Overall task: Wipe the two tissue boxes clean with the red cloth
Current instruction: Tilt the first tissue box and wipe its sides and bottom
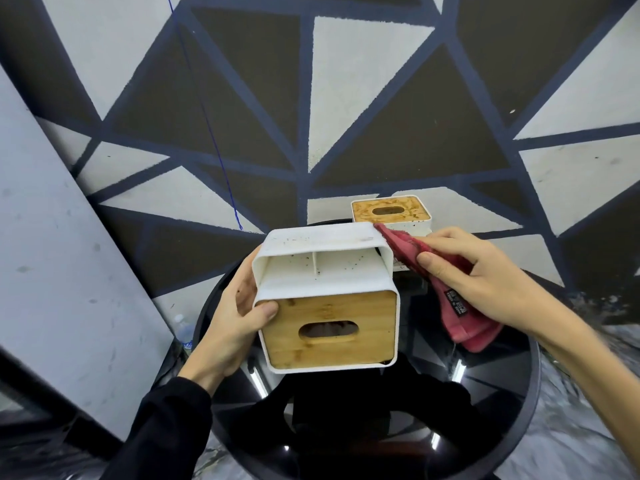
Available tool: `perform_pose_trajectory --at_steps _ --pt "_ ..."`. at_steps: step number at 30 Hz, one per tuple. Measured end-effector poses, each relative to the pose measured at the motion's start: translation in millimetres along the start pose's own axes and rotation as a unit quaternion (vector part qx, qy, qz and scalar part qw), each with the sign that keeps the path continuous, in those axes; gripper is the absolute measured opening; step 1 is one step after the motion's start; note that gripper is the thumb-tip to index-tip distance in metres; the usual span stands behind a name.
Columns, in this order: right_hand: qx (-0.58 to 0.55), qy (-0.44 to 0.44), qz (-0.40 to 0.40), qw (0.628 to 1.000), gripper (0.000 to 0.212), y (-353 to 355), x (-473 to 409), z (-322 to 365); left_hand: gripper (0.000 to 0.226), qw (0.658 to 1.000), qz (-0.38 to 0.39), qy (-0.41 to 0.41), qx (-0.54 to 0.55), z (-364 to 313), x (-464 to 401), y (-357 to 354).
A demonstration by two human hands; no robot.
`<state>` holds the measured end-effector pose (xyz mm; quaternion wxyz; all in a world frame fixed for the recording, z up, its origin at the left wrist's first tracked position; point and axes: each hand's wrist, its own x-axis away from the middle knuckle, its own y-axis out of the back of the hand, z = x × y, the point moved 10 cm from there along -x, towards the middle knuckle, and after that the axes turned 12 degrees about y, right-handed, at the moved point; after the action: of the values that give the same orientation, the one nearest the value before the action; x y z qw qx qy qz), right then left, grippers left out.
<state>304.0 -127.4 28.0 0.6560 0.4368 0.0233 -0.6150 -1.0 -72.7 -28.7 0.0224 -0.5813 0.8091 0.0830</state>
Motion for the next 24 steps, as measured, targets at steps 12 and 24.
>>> perform_pose_trajectory --at_steps 12,24 --pt "-0.085 -0.035 0.036 0.995 0.087 -37.0 13.4 19.7 0.127 0.992 0.017 0.090 0.081 21.8 0.6 -10.5" --pt "-0.114 -0.072 0.046 0.990 0.088 -40.6 9.3 27.3 0.131 0.994 0.036 0.068 0.084 14.2 8.6 -12.5"
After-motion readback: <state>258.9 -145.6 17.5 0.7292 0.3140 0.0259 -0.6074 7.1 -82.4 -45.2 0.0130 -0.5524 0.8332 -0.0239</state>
